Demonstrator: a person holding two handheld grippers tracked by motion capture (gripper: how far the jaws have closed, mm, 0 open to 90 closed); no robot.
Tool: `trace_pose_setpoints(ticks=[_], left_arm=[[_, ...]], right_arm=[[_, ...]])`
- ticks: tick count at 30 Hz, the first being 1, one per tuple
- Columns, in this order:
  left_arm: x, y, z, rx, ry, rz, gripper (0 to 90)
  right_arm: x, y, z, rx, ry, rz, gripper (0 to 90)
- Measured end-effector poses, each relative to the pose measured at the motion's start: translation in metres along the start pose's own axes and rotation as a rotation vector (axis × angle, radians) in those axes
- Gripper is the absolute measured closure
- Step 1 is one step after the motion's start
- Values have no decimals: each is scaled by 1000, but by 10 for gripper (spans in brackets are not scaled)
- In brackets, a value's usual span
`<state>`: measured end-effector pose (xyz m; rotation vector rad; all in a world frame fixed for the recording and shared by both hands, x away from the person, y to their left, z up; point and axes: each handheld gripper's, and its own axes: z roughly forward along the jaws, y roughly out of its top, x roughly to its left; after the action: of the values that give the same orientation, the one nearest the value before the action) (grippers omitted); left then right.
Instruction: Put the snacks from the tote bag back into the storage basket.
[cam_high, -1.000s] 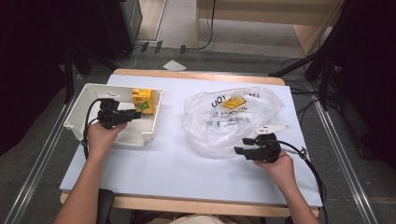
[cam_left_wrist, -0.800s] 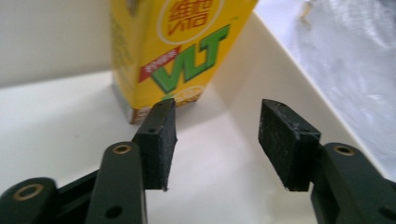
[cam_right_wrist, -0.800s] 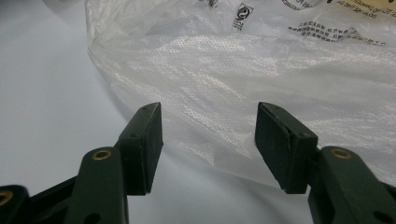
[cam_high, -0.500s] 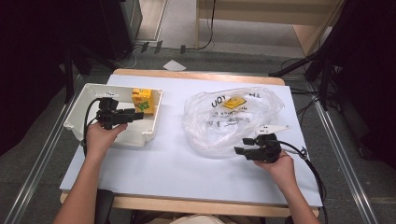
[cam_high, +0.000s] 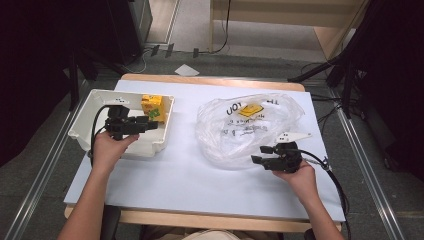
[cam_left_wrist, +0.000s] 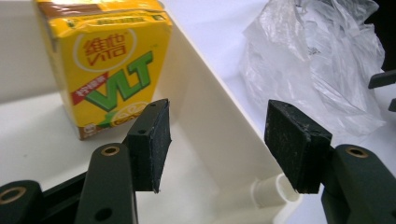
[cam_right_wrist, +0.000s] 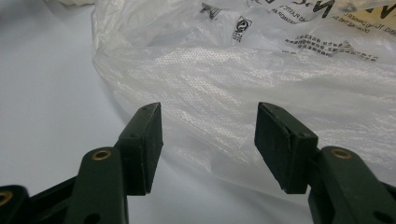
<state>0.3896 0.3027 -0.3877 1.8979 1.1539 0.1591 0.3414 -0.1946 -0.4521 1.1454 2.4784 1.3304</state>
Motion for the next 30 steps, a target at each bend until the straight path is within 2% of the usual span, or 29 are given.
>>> trace_pose_setpoints(ticks=[4,11,14,23,30], left_arm=[[-9,2,2,8,-16,18,415],[-22,3,5,20,-17,58,414],[-26,4,6,23,-25,63,415],[-50,6,15,43,-52,112,415],[-62,6,21,53,-70,126,413]], right_arm=[[0,0,0,-2,0,-3,429],[0,2,0,-5,1,-7,429],[0,2,0,-4,3,-7,429],[0,4,2,-6,8,-18,429],[0,6,4,-4,13,-23,429]])
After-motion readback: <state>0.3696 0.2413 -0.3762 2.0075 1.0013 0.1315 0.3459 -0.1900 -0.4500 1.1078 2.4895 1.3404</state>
